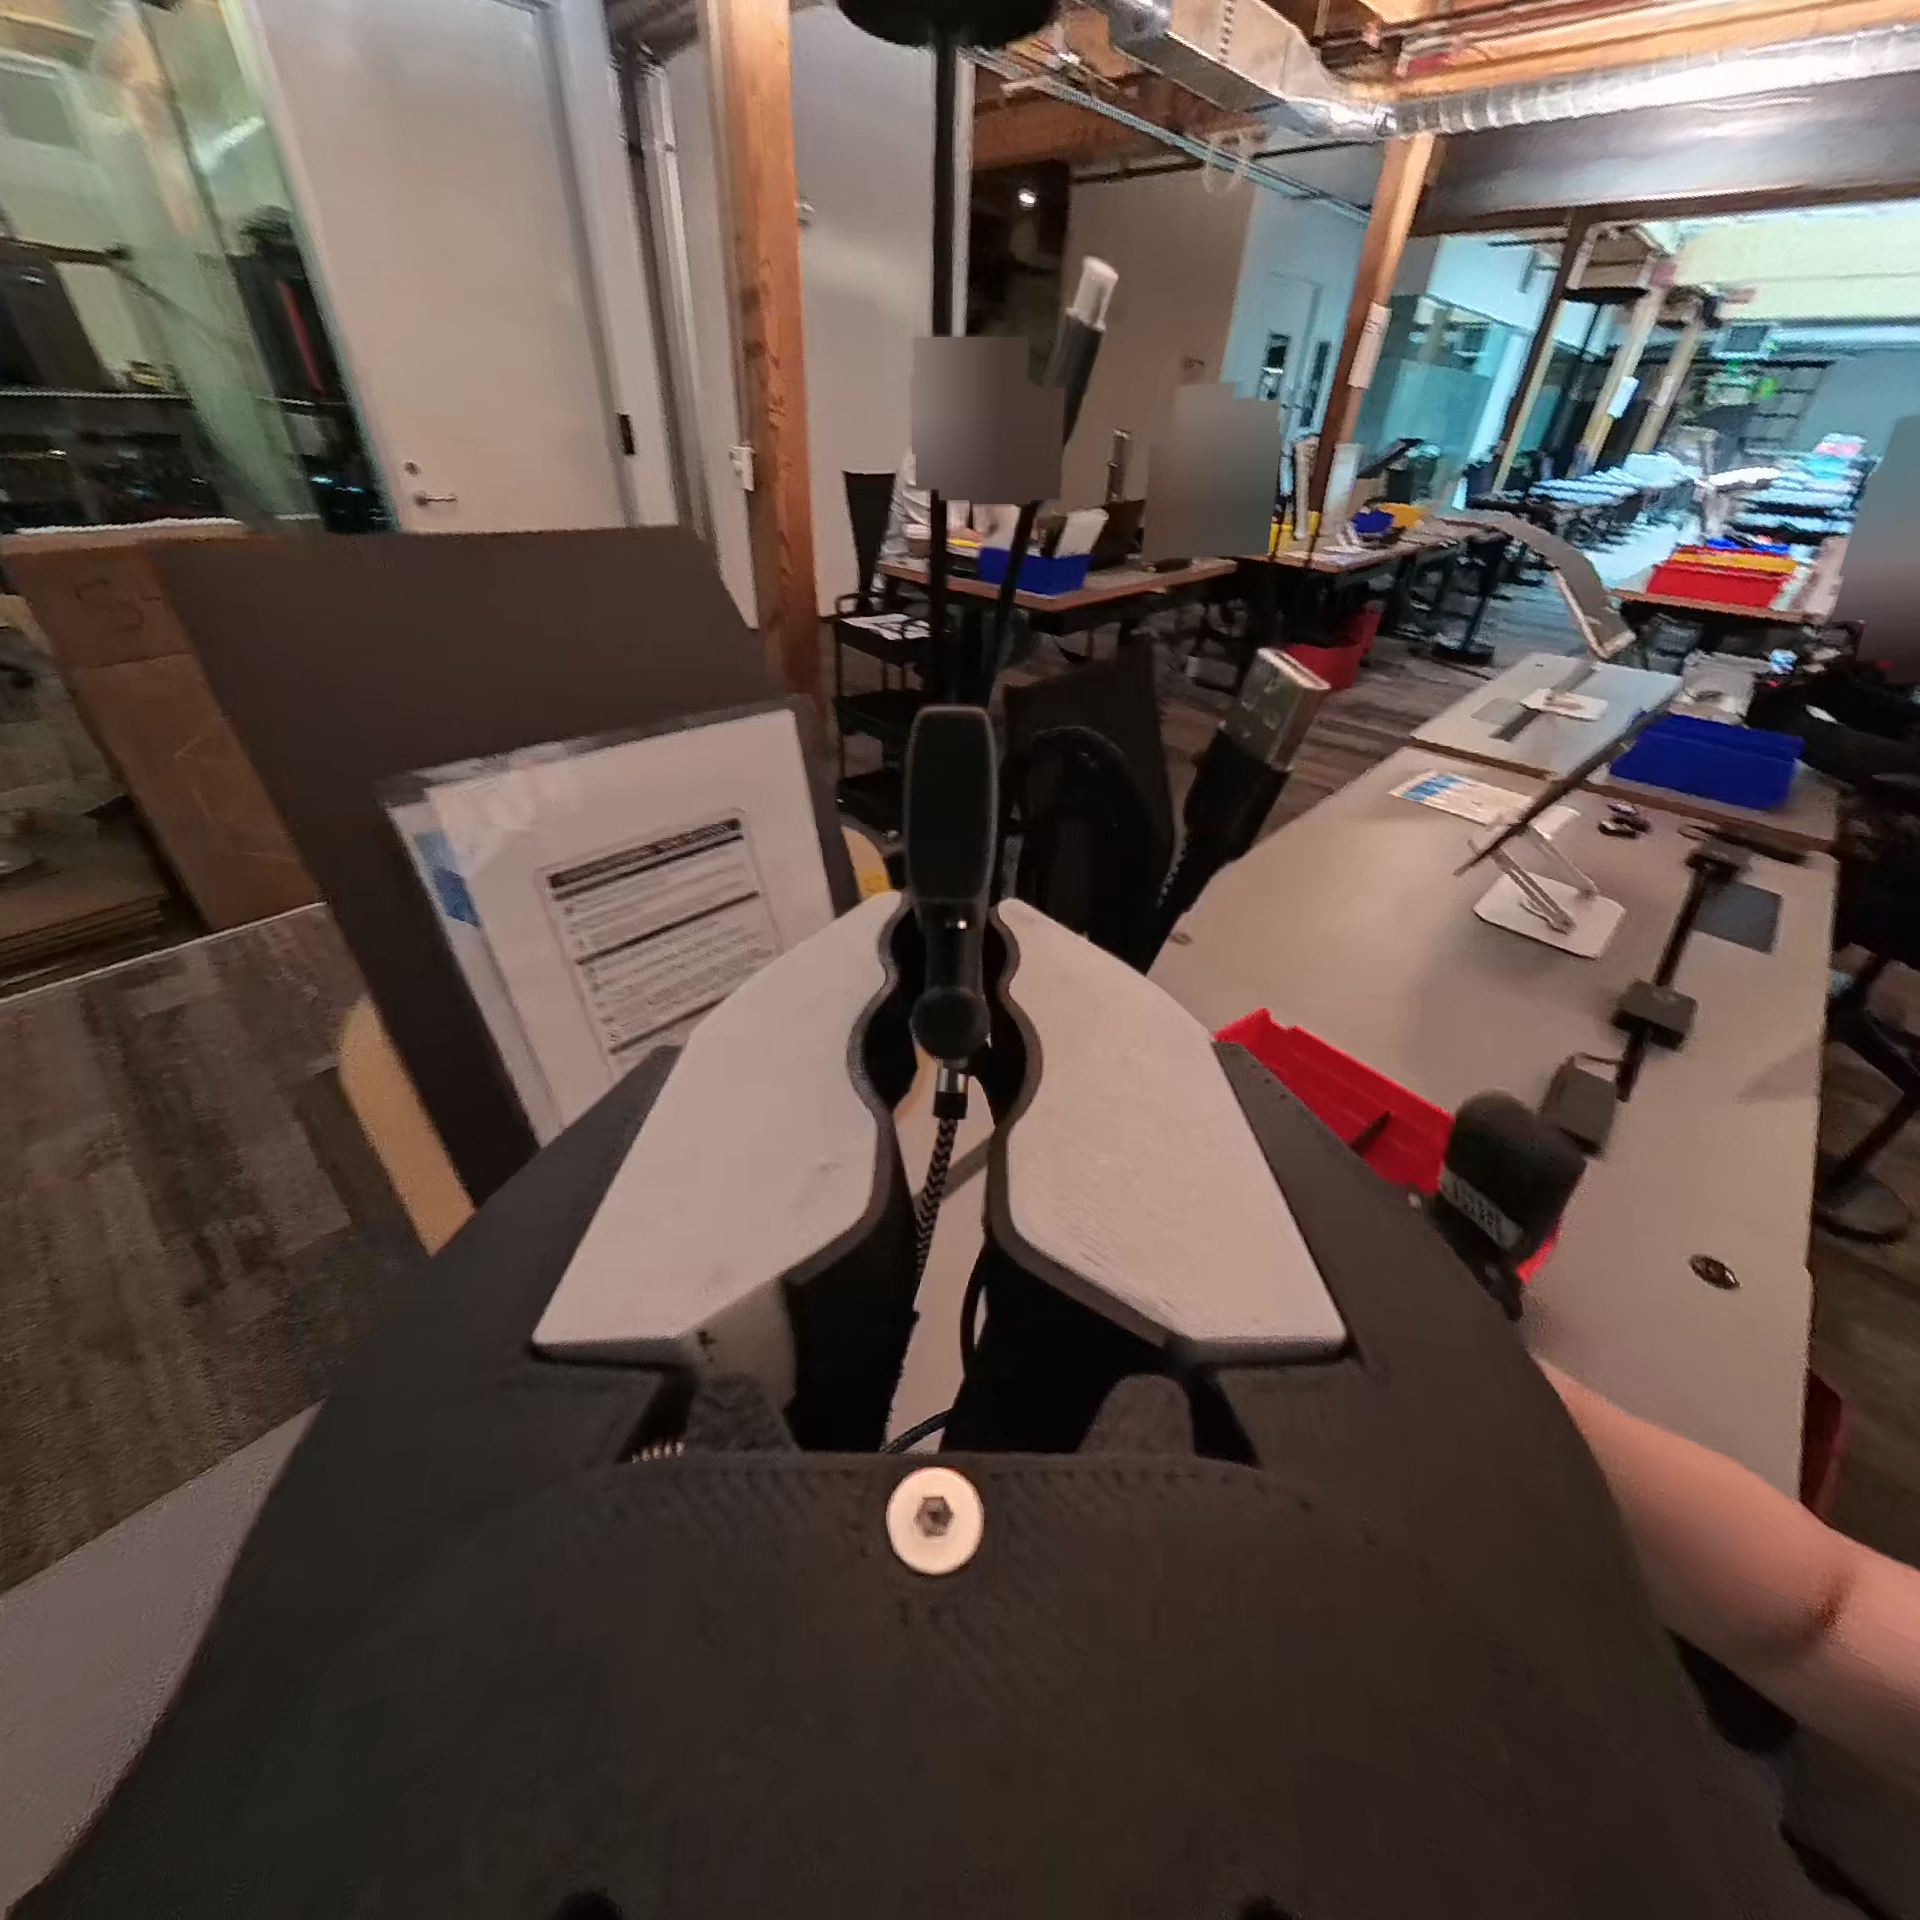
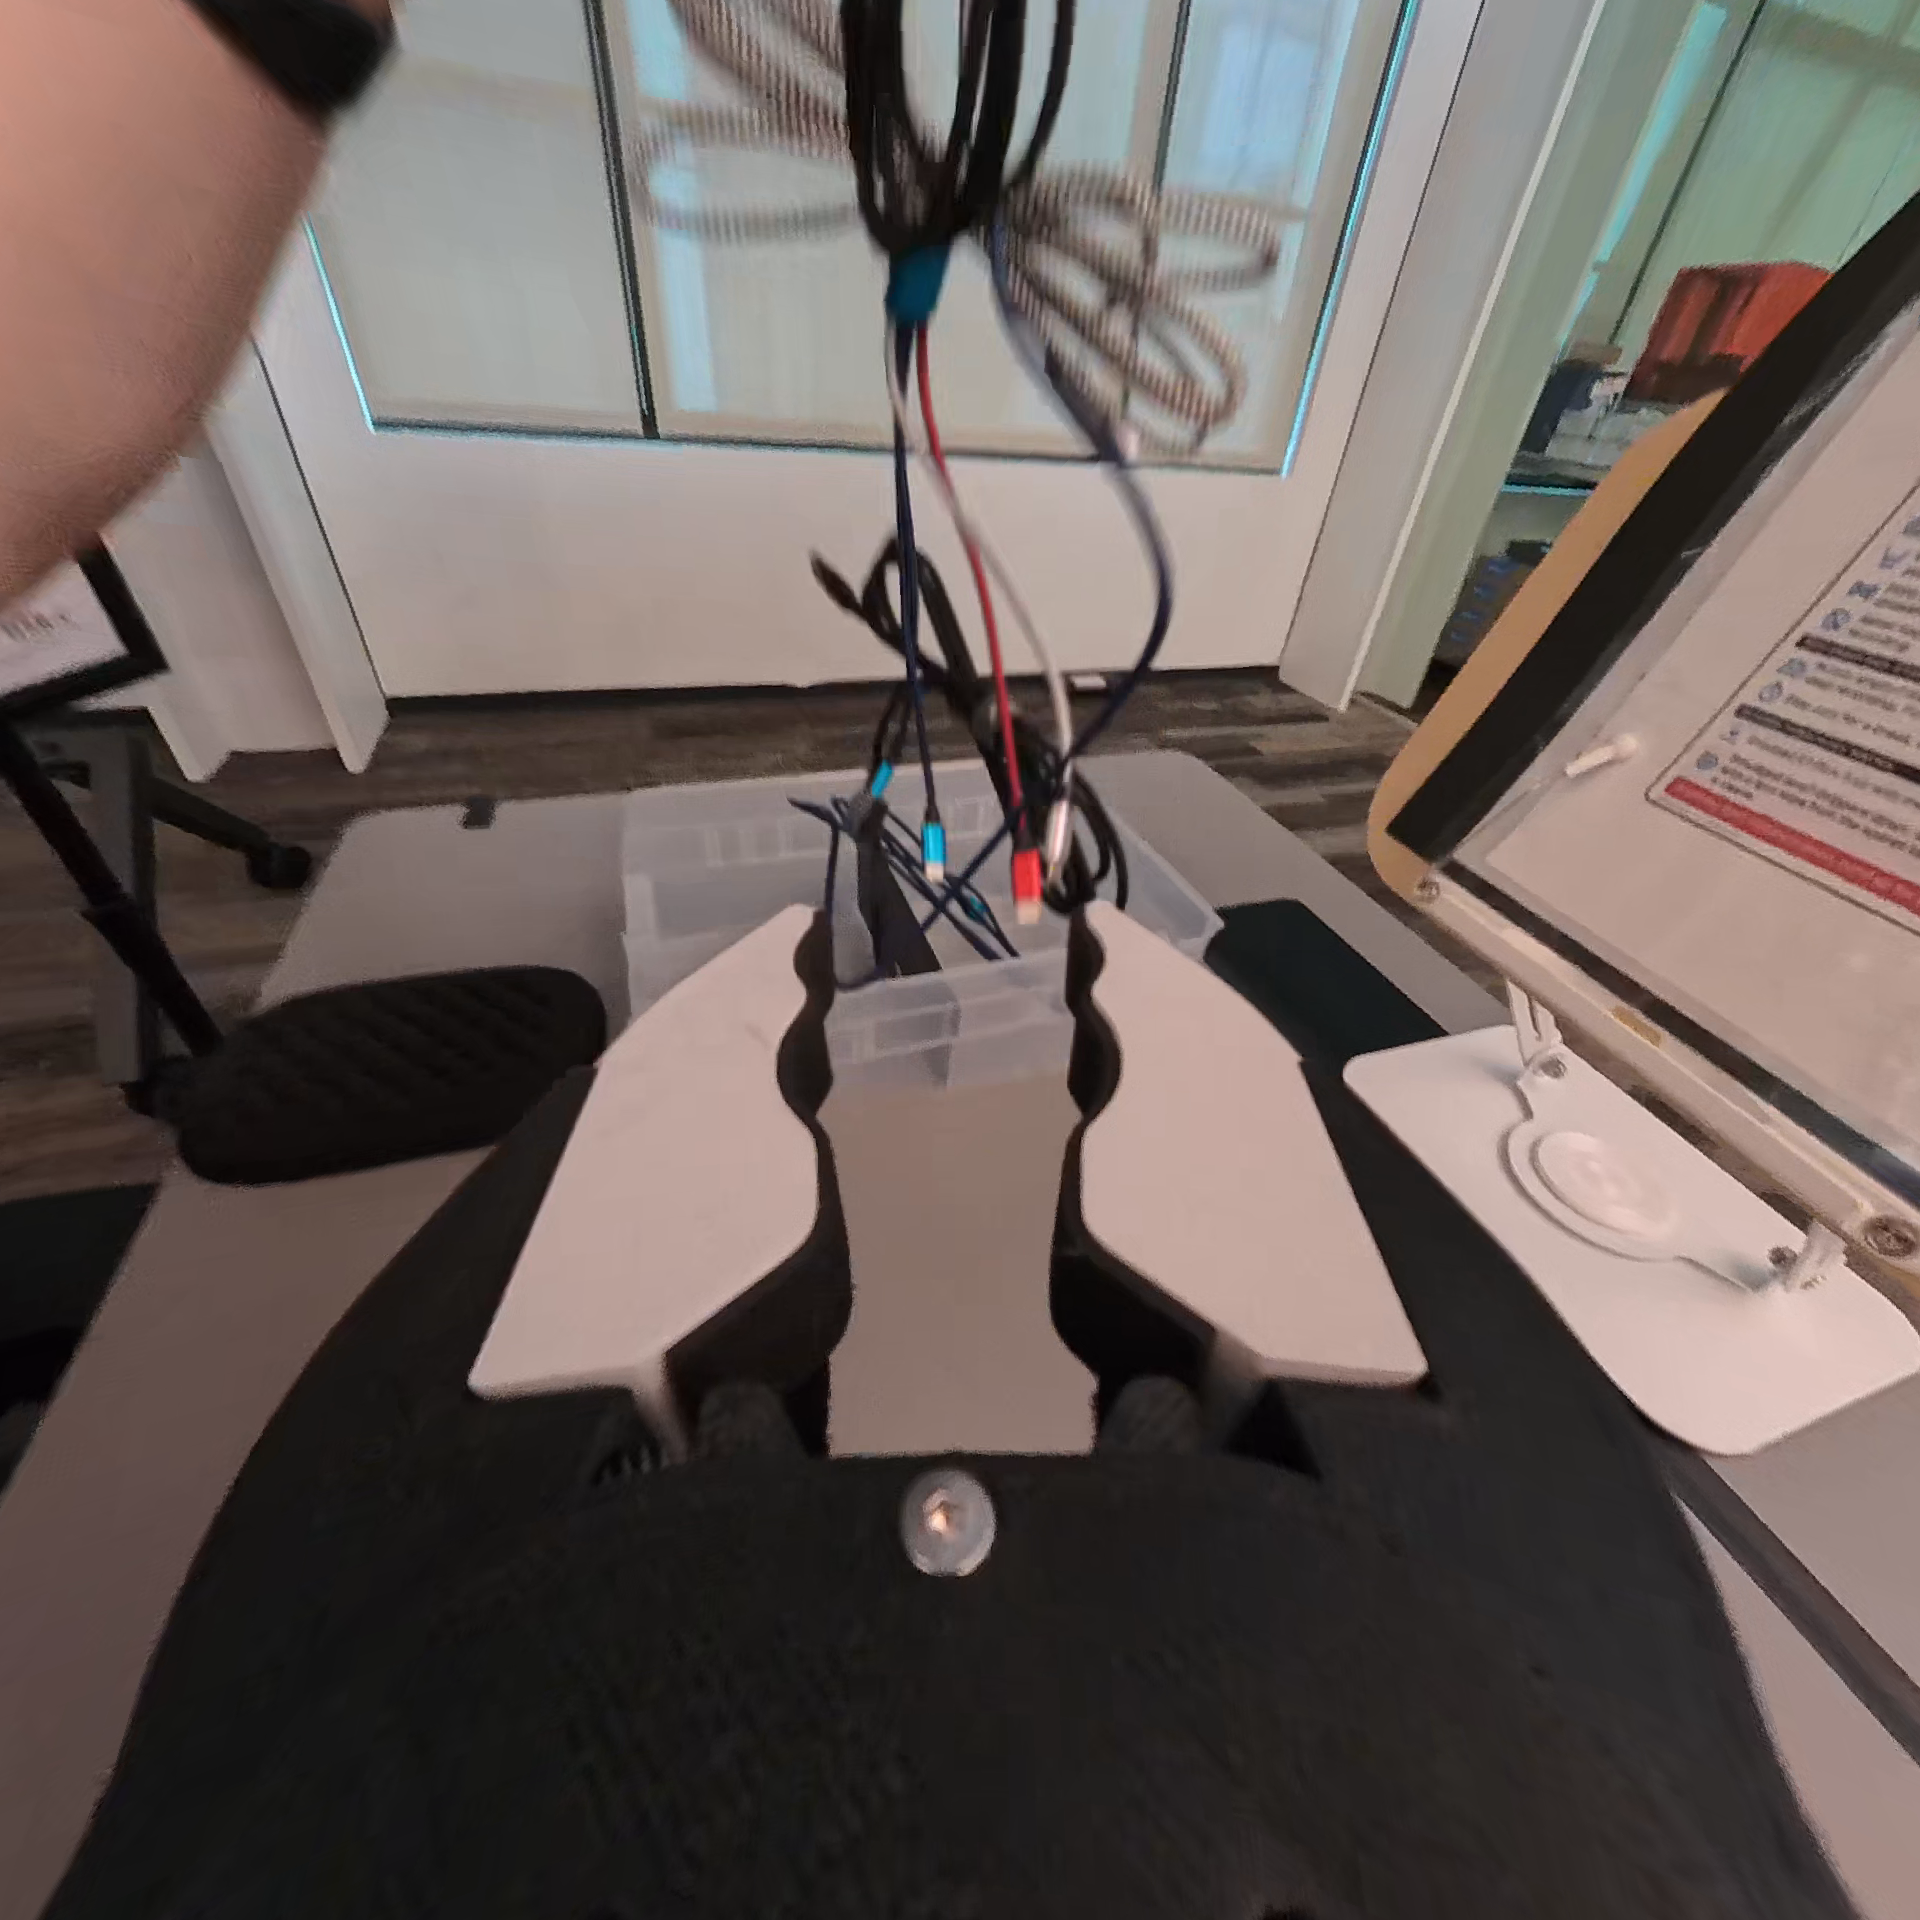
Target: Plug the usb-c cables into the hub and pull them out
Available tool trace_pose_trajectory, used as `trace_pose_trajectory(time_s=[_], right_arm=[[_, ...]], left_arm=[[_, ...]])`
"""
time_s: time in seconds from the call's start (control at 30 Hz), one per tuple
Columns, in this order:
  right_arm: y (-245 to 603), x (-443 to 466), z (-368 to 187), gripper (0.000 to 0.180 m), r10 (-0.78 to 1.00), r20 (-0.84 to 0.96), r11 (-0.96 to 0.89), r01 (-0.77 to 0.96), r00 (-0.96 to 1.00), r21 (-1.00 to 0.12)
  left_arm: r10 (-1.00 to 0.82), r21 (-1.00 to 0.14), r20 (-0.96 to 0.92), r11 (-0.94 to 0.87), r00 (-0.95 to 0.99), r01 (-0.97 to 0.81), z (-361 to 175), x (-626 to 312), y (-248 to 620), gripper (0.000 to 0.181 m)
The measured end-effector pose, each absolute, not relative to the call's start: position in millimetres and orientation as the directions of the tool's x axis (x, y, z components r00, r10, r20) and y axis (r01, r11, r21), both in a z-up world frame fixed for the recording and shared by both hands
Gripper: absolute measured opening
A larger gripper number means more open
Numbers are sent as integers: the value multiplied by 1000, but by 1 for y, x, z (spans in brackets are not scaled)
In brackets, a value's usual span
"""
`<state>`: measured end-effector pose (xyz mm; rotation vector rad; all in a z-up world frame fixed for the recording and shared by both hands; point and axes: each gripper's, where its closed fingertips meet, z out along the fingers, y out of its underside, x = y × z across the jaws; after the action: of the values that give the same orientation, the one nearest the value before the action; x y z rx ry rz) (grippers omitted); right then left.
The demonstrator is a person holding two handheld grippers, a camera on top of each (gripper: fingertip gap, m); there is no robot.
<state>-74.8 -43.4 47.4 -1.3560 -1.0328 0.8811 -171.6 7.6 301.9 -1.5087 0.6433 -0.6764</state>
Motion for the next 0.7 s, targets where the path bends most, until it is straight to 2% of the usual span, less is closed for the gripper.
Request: trace_pose_trajectory(time_s=[0.33, 0.43, 0.6, 0.7], right_arm=[[-82, -72, 95, 51, 936, 128, 142, -20, 328, -990], [-87, -68, 107, 51, 905, 176, 203, -28, 388, -979], [-106, -34, 147, 30, 745, 358, 447, -22, 562, -894], [-118, -18, 161, 30, 684, 409, 543, -47, 603, -838]], left_arm=[[-885, -993, -7, -48, 466, -107, 231, -102, -51, 10], [-905, -985, -43, -33, 423, -171, 213, -81, -66, 10], [-933, -972, -66, -20, 354, -233, 186, -58, -87, 10], [-950, -964, -70, -14, 305, -265, 169, -48, -96, 10]])
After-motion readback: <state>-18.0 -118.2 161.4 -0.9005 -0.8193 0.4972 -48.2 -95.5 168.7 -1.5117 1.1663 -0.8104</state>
